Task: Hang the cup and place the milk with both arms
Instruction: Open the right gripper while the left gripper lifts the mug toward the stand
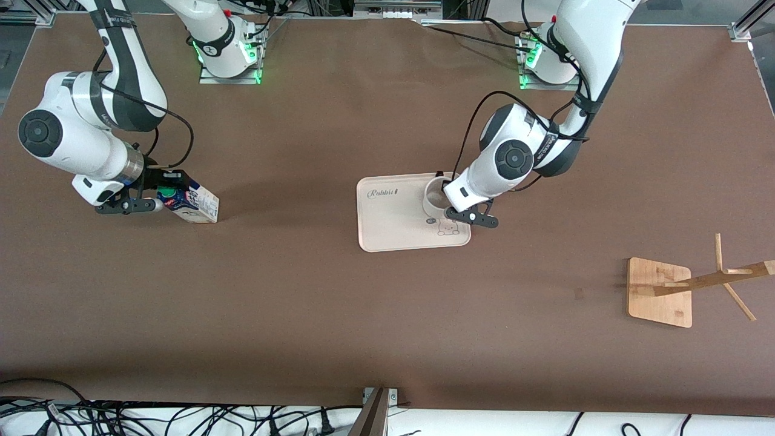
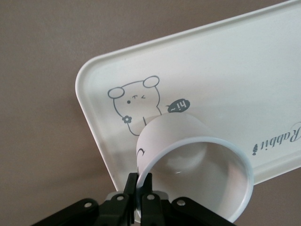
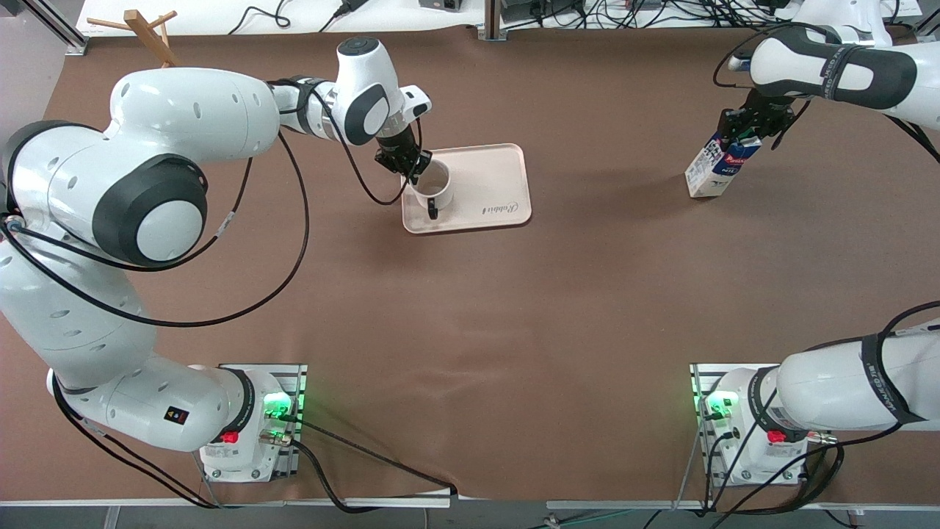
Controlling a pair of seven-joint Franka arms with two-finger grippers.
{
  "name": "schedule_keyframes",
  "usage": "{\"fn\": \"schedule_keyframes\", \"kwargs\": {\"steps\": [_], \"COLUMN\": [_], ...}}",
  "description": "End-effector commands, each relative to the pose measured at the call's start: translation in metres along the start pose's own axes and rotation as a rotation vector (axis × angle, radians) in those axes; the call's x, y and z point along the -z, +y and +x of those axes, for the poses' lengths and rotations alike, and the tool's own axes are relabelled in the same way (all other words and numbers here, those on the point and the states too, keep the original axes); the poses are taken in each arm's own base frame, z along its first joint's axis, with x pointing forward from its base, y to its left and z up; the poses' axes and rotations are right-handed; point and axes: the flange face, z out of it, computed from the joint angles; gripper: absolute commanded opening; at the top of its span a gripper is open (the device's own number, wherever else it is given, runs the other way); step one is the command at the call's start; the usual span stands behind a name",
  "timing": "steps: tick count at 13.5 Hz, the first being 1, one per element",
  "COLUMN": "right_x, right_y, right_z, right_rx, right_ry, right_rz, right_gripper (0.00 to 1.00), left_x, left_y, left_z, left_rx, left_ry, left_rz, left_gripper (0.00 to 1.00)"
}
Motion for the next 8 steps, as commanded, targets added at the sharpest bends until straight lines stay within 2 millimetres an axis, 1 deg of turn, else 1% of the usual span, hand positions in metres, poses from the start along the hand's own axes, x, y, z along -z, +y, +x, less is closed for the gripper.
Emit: {"fn": "schedule_keyframes", "kwargs": {"steps": [1, 2, 3, 5, 7, 8], "right_x": [0.019, 0.032, 0.044, 0.063, 0.063, 0.067], "right_y": [0.002, 0.009, 0.021, 0.031, 0.057, 0.059], "right_z": [-0.008, -0.008, -0.01, -0.011, -0.014, -0.014], "right_rx": [0.007, -0.011, -0.037, -0.064, -0.097, -0.087], "right_ry": [0.036, 0.061, 0.085, 0.123, 0.129, 0.13], "right_rz": [-0.008, -0.006, -0.006, -0.007, -0.003, -0.006], "right_gripper": [1.0, 1.0, 1.0, 1.0, 1.0, 1.0], "left_x": [0.052, 0.071, 0.09, 0.124, 0.153, 0.168], "left_y": [-0.014, -0.024, -0.032, -0.055, -0.077, -0.085], "left_z": [0.002, 0.005, 0.009, 0.014, 0.019, 0.025], "left_rx": [-0.033, -0.07, -0.137, -0.239, -0.387, -0.474], "left_ry": [0.074, 0.111, 0.146, 0.191, 0.219, 0.231], "left_rz": [0.013, 0.042, 0.088, 0.167, 0.238, 0.283], "left_gripper": [0.0, 0.0, 0.0, 0.0, 0.0, 0.0]}}
